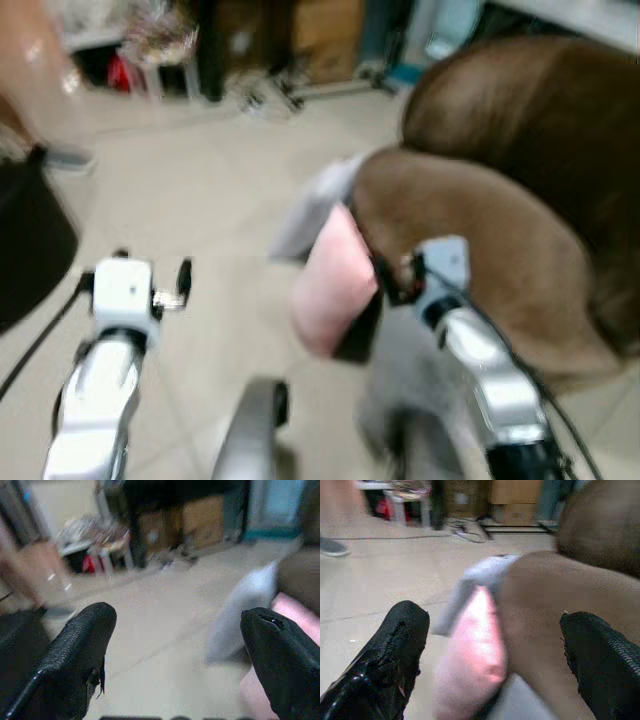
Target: Move the pillow to the sofa from floor
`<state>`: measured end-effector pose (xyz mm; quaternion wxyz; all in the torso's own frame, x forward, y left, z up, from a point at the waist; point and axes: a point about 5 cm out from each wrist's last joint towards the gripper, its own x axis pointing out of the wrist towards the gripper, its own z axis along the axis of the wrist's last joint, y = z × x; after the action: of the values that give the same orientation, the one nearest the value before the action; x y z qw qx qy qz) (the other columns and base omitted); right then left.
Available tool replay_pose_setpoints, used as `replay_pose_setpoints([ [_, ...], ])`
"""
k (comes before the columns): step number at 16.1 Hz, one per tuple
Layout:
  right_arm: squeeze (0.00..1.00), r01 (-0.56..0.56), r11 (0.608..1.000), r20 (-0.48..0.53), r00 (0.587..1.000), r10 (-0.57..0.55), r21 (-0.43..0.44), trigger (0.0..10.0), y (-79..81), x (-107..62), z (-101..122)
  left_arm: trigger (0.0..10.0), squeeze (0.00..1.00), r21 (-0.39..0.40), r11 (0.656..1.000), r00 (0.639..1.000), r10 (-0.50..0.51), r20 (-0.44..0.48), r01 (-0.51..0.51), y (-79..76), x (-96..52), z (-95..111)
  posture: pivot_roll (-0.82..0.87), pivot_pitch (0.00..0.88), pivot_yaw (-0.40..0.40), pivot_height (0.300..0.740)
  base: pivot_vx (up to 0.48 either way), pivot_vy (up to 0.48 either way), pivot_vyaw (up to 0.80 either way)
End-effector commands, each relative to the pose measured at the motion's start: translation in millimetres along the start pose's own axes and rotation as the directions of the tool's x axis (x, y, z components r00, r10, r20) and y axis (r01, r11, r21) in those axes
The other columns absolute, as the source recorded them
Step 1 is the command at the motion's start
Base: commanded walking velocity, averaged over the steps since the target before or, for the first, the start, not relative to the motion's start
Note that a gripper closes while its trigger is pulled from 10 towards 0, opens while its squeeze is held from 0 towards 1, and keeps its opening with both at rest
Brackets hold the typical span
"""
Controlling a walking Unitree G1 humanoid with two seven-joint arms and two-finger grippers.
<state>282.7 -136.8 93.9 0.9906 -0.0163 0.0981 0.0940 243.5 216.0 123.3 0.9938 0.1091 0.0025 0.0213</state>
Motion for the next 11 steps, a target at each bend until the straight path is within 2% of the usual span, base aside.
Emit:
replay_pose_setpoints([
  [1,0.00,0.033,0.999,-0.062,0.998,-0.032,0.008,10.0,-11.6,-3.7,-13.7,10.0,0.00,-0.012,0.999,0.999,-0.033,-0.023,0.032,-10.6,-2.6,-5.3,0.04,0.000,-0.060,0.492,0.000,0.000,0.00],
  [4,0.00,0.025,0.999,-0.071,0.997,-0.027,-0.025,10.0,-15.8,-1.4,-14.7,10.0,0.00,0.016,0.999,0.999,-0.033,-0.039,0.034,-10.8,-2.3,-7.4,0.04,0.000,-0.061,0.492,0.000,0.000,0.00],
  [5,0.91,0.026,0.999,-0.069,0.997,-0.029,-0.034,10.0,-17.0,-0.8,-14.3,10.0,0.00,0.024,0.999,0.998,-0.037,-0.042,0.038,-10.8,-2.5,-7.8,0.04,0.000,-0.061,0.492,0.000,0.000,0.00],
  [6,1.00,0.038,0.999,-0.092,0.995,-0.041,-0.025,10.0,-21.6,1.0,-16.5,10.0,0.00,0.040,0.998,0.997,-0.053,-0.052,0.055,-11.7,-2.6,-9.2,0.05,0.000,-0.064,0.492,0.000,0.000,0.00],
  [8,1.00,0.028,0.999,-0.119,0.992,-0.032,-0.034,10.0,-24.1,4.1,-19.1,10.0,0.00,0.052,0.995,0.995,-0.078,-0.069,0.081,-13.6,-2.6,-11.1,0.05,0.000,-0.061,0.492,0.000,0.000,0.00],
  [11,1.00,-0.051,0.996,-0.182,0.983,0.038,-0.067,10.0,-21.4,12.3,-24.7,10.0,0.00,0.078,0.985,0.984,-0.148,-0.098,0.156,-19.0,-2.8,-15.1,0.04,0.000,-0.055,0.492,0.000,0.000,0.00],
])
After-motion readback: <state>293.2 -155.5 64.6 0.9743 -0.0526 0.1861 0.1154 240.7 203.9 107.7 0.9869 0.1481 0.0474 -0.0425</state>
